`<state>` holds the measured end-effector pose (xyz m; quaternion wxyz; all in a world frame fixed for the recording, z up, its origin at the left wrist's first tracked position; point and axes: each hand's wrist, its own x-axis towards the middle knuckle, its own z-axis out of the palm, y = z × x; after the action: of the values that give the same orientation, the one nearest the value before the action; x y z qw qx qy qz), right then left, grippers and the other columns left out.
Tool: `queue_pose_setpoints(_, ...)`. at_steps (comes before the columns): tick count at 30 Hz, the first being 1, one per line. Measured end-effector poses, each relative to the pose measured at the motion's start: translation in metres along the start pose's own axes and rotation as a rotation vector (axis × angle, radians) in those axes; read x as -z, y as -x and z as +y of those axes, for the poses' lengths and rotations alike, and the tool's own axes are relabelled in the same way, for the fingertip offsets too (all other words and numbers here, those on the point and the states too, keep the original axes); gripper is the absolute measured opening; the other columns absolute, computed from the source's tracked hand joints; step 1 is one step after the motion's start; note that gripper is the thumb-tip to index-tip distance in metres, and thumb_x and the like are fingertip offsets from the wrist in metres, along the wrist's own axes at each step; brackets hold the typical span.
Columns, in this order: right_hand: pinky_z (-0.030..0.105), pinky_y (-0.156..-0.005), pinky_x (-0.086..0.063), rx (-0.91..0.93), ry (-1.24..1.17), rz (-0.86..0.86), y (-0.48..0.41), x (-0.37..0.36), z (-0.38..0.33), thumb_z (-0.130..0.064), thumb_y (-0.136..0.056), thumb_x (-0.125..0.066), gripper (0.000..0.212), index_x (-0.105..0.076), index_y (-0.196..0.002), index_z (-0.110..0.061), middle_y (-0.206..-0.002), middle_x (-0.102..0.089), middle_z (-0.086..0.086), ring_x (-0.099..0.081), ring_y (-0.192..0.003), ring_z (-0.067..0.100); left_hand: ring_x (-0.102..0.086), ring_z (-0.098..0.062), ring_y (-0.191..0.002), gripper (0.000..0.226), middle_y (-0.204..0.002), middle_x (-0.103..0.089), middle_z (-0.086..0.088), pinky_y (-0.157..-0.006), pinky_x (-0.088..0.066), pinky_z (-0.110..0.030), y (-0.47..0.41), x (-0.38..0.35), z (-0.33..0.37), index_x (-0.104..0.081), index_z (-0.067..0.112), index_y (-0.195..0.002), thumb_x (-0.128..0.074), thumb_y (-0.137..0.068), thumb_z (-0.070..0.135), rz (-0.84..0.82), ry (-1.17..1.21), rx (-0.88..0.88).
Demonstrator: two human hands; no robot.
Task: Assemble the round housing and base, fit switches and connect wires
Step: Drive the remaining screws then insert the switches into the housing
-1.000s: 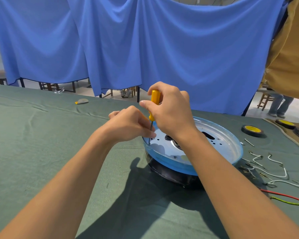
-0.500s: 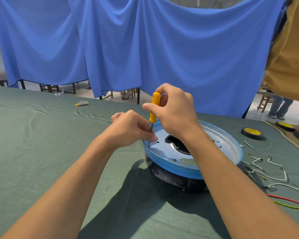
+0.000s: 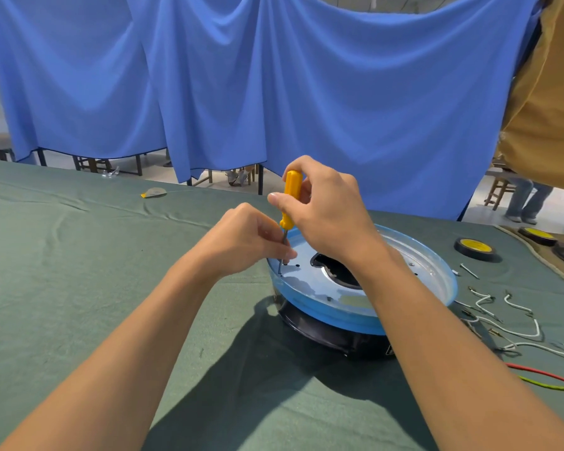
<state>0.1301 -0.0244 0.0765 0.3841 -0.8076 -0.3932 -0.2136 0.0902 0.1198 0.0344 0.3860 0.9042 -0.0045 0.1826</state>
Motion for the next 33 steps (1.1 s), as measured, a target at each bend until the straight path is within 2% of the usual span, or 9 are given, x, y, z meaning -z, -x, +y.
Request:
queue_pose_setpoints(3, 0.041, -0.091, -0.05, -0.016, -0.094, -0.082, -0.001, 0.0042, -0.0021, -0.029, -0.09, -0.064, 0.031, -0.061, -0.12, -0.022, -0.099, -0.065, -0.002, -0.063, -0.095, 0.022, -0.051, -0.011, -0.065, 0.014, -0.069, -0.073, 0.006, -0.072, -0.047, -0.035, 0.0002, 0.0025, 0.0008, -0.079, 0.028, -0.069, -0.079, -0.081, 0.021, -0.043, -0.031, -0.023)
queue_pose_setpoints(7, 0.04, -0.088, -0.051, -0.005, -0.124, -0.056, -0.002, 0.0046, -0.0025, -0.022, -0.089, -0.066, 0.022, -0.067, -0.11, -0.026, -0.086, -0.065, -0.004, -0.063, -0.09, 0.023, -0.067, -0.005, -0.086, 0.015, -0.08, -0.074, 0.022, -0.089, -0.052, -0.031, -0.0005, 0.007, 0.0034, -0.082, 0.019, -0.084, -0.07, -0.089, 0.011, -0.17, -0.049, -0.029)
queue_pose_setpoints(12, 0.038, -0.078, -0.051, 0.039, 0.033, 0.057, 0.0001, 0.0004, -0.0017, -0.039, -0.086, -0.069, 0.025, -0.066, -0.103, -0.021, -0.08, -0.058, -0.002, -0.056, -0.08, 0.021, -0.047, -0.009, -0.062, 0.011, -0.063, -0.068, 0.002, -0.067, -0.043, -0.032, -0.0001, -0.0002, 0.0016, -0.078, 0.029, -0.065, -0.087, -0.07, 0.026, -0.027, -0.019, 0.008)
queue_pose_setpoints(15, 0.038, -0.093, -0.049, 0.008, -0.055, -0.089, -0.0009, 0.0038, -0.0044, -0.031, -0.09, -0.064, 0.035, -0.061, -0.125, -0.023, -0.103, -0.065, -0.001, -0.061, -0.096, 0.018, -0.06, -0.01, -0.07, 0.011, -0.071, -0.074, 0.005, -0.083, -0.052, -0.039, 0.0006, 0.0044, 0.0001, -0.079, 0.028, -0.07, -0.083, -0.076, 0.019, -0.063, -0.009, 0.005)
queue_pose_setpoints(17, 0.04, -0.093, -0.05, -0.019, -0.17, -0.134, -0.0019, 0.0059, -0.0058, -0.021, -0.09, -0.063, 0.035, -0.062, -0.125, -0.022, -0.101, -0.068, -0.001, -0.065, -0.096, 0.02, -0.069, -0.013, -0.084, 0.012, -0.077, -0.076, 0.01, -0.091, -0.054, -0.041, 0.0003, 0.0077, -0.0002, -0.081, 0.025, -0.078, -0.079, -0.081, 0.013, -0.133, -0.011, -0.005)
queue_pose_setpoints(21, 0.04, -0.082, -0.051, -0.007, -0.032, 0.035, 0.0, 0.0025, -0.003, -0.033, -0.085, -0.071, 0.022, -0.068, -0.105, -0.024, -0.077, -0.06, -0.006, -0.059, -0.084, 0.023, -0.046, -0.011, -0.058, 0.004, -0.06, -0.066, 0.004, -0.063, -0.039, -0.031, 0.0008, 0.0021, 0.0017, -0.081, 0.026, -0.074, -0.081, -0.078, 0.027, -0.073, 0.033, 0.0)
queue_pose_setpoints(24, 0.042, -0.084, -0.05, 0.008, 0.048, 0.024, 0.0013, 0.0018, -0.0024, -0.039, -0.089, -0.064, 0.032, -0.064, -0.115, -0.021, -0.085, -0.064, 0.001, -0.06, -0.089, 0.026, -0.049, -0.018, -0.063, 0.008, -0.064, -0.071, 0.002, -0.066, -0.043, -0.04, 0.0019, -0.0006, 0.0038, -0.08, 0.023, -0.072, -0.081, -0.076, 0.03, 0.014, 0.022, 0.008)
queue_pose_setpoints(27, 0.039, -0.095, -0.047, -0.001, -0.072, -0.096, -0.0003, 0.004, -0.0025, -0.026, -0.092, -0.06, 0.039, -0.058, -0.131, -0.022, -0.103, -0.069, 0.0, -0.06, -0.103, 0.023, -0.065, -0.025, -0.081, 0.01, -0.073, -0.075, 0.008, -0.087, -0.052, -0.048, 0.0035, 0.005, 0.0062, -0.081, 0.022, -0.075, -0.076, -0.084, 0.024, -0.037, -0.029, -0.002)
queue_pose_setpoints(33, 0.03, -0.074, -0.048, 0.017, -0.035, 0.026, 0.0012, -0.0001, -0.0011, -0.033, -0.083, -0.073, 0.021, -0.062, -0.098, -0.023, -0.078, -0.058, -0.005, -0.055, -0.076, 0.019, -0.068, -0.023, -0.088, 0.006, -0.082, -0.077, 0.001, -0.095, -0.05, -0.049, 0.0045, 0.0052, 0.005, -0.082, 0.018, -0.082, -0.076, -0.084, 0.019, -0.097, 0.014, -0.008)
